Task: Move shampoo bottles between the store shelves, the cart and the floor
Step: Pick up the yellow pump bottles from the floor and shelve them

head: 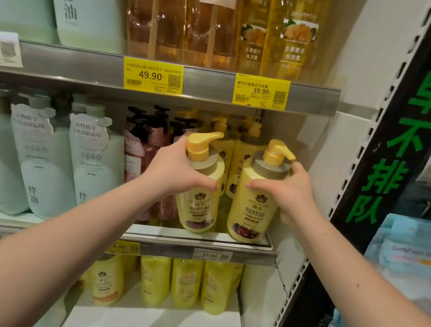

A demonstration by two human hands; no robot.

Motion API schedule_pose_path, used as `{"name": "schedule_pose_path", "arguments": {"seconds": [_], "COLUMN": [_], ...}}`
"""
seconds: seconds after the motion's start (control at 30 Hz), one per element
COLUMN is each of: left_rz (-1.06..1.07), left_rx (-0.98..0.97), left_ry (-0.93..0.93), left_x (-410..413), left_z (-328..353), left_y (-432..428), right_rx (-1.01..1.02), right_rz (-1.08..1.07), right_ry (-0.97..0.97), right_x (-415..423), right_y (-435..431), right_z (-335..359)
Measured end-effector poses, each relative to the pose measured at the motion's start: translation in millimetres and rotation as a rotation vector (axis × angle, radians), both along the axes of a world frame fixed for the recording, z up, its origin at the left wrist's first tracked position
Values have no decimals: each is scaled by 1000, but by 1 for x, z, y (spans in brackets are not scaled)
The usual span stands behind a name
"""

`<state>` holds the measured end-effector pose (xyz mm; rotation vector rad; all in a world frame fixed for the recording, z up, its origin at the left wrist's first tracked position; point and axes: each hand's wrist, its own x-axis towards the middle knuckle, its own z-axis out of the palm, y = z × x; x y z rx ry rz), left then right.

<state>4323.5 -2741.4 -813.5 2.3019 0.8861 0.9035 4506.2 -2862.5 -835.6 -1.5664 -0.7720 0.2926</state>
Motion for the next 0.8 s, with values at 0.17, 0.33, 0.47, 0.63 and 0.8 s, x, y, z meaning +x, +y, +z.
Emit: {"name": "schedule_pose_path", "arguments": {"seconds": [0.17, 0.33, 0.47, 0.63, 0.8], "left_rz": [95, 97, 66, 107, 165], "left_rx": [11, 98, 127, 288, 343], "left_ry": [92, 77, 76, 70, 100], "left_x": [18, 31, 36, 27, -1], "left_z": [5, 4, 0, -14, -69], "left_y": [13, 12, 11, 5, -10], "right_rx": [21, 15, 21, -52, -202], "right_rz": [32, 67, 84, 12, -91], "right_ry": [5, 0, -24, -106, -201], "right_x": [10, 16, 16, 12, 0], "right_y": [9, 18, 18, 4, -1], "right_z": [-1, -5, -11, -45, -90]}}
